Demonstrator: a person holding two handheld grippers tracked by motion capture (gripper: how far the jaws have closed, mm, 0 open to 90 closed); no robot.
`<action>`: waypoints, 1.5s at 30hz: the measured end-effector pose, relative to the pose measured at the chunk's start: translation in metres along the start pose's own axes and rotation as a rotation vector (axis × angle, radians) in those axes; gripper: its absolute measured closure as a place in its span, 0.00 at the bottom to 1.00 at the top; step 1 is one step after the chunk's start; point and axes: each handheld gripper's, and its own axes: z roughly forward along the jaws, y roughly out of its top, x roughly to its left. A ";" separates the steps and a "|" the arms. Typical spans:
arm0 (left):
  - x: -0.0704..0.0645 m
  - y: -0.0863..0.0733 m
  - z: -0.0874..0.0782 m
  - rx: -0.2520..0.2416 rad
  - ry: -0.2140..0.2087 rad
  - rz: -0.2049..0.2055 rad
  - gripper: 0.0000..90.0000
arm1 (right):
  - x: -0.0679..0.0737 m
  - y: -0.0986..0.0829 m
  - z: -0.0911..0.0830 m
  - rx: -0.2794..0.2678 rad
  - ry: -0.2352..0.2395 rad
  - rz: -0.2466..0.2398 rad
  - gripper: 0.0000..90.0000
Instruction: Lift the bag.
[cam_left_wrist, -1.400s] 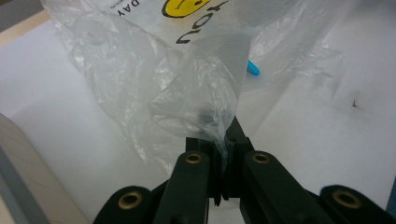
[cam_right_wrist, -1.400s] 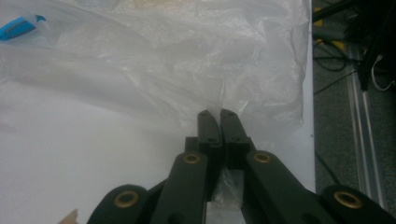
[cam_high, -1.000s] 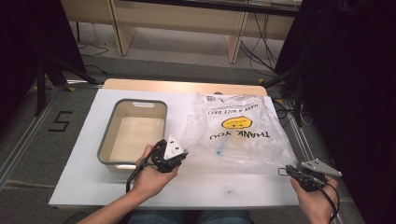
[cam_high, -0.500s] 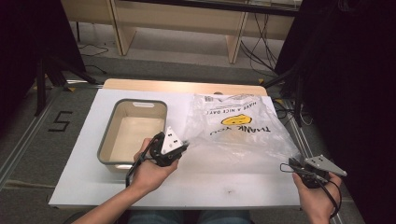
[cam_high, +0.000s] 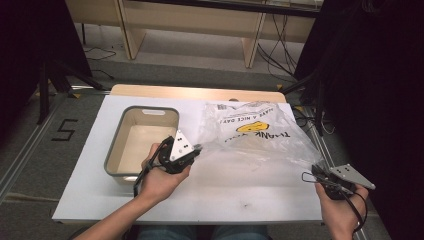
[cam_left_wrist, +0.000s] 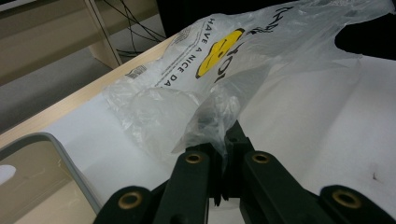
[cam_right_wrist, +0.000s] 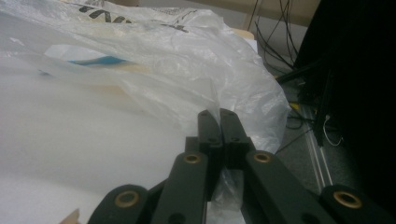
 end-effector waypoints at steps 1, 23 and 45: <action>0.001 0.001 -0.001 -0.003 0.002 0.001 0.99 | 0.000 0.001 -0.001 -0.002 -0.001 -0.002 1.00; 0.011 0.030 -0.013 -0.096 0.036 -0.012 0.99 | -0.001 0.022 -0.010 -0.122 -0.022 0.008 1.00; 0.026 0.054 -0.025 -0.169 0.080 -0.033 0.99 | 0.001 0.049 -0.021 -0.223 -0.030 -0.002 1.00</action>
